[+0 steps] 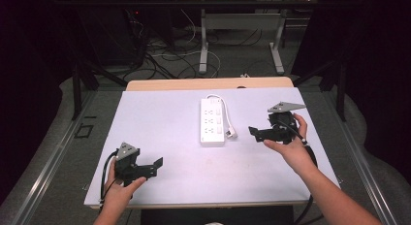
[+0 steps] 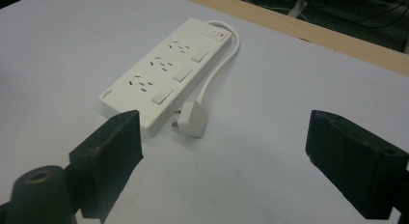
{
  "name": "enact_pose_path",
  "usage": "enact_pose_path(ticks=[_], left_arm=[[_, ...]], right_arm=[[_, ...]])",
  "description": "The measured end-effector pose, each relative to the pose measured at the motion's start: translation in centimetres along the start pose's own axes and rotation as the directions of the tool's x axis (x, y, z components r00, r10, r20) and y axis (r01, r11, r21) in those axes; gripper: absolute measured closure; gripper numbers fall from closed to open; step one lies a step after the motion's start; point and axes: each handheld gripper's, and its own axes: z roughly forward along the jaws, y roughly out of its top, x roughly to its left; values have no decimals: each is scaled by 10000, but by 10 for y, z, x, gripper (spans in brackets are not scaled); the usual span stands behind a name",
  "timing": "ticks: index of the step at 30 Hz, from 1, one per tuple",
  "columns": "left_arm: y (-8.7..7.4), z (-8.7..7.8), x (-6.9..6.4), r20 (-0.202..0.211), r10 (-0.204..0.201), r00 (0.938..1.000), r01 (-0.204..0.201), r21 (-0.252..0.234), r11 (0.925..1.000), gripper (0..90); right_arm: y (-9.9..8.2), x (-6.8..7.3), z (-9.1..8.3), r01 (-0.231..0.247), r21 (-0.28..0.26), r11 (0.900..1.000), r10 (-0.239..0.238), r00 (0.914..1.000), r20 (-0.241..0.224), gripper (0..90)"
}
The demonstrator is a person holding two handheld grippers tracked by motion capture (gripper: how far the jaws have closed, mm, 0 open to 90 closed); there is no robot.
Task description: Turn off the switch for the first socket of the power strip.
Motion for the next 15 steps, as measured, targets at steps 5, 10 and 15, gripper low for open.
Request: enact_pose_path(ticks=[5, 10, 15], left_arm=[[0, 0, 0, -11, 8, 10000, -8, 8, 10000, 19], [0, 1, 0, -11, 36, 10000, -36, 47, 10000, 21], [0, 1, 0, -12, 43, 10000, -43, 52, 10000, 26]], right_arm=[[6, -1, 4, 53, 88, 9999, -53, 10000, -48, 146], [13, -1, 8, 102, 215, 9997, -100, 9999, -93, 150], [19, 2, 13, 298, 262, 9992, -296, 9995, -103, 152]])
